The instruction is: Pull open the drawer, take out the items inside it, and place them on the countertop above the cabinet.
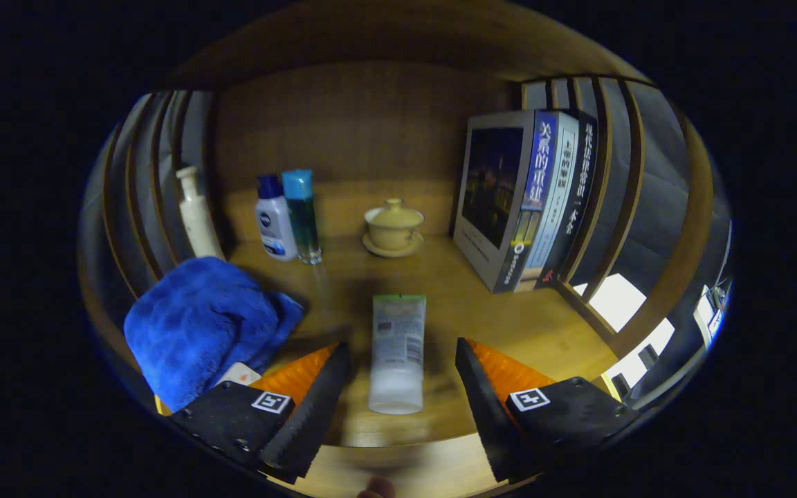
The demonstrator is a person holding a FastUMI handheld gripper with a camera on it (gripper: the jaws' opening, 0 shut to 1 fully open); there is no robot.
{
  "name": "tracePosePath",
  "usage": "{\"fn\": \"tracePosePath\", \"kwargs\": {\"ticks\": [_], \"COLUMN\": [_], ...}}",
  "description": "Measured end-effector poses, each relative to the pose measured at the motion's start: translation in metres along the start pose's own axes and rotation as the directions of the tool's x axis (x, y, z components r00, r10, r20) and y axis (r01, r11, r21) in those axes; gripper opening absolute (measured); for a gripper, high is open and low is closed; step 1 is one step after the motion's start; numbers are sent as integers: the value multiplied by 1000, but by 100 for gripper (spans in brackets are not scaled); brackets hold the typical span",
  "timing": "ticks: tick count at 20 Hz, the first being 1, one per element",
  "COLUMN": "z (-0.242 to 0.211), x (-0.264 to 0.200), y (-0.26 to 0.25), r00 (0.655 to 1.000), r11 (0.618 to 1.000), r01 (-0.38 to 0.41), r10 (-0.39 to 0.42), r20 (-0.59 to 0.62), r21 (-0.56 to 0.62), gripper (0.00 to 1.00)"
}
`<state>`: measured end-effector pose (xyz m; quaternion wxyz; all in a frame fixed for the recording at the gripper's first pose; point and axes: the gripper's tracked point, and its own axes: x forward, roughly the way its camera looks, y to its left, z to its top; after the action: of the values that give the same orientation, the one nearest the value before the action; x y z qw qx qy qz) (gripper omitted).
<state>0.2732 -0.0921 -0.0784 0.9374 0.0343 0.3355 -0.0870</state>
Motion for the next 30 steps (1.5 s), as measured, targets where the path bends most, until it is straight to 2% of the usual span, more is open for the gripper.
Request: {"fn": "tracePosePath", "kwargs": {"ticks": [4, 9, 16, 21, 25, 30], "z": [27, 41, 44, 21, -18, -72], "x": [-47, -119, -202, -248, -272, -275], "y": [7, 9, 18, 17, 17, 7], "r00": [989, 943, 888, 863, 847, 875], "r11": [999, 994, 998, 997, 999, 1000], "r01": [-31, 20, 34, 42, -17, -13], "r10": [32, 18, -5, -3, 32, 22], "r20": [143, 334, 460, 505, 530, 483], "r21": [-13, -109, -56, -66, -33, -20], "gripper": [99, 99, 98, 98, 98, 98]}}
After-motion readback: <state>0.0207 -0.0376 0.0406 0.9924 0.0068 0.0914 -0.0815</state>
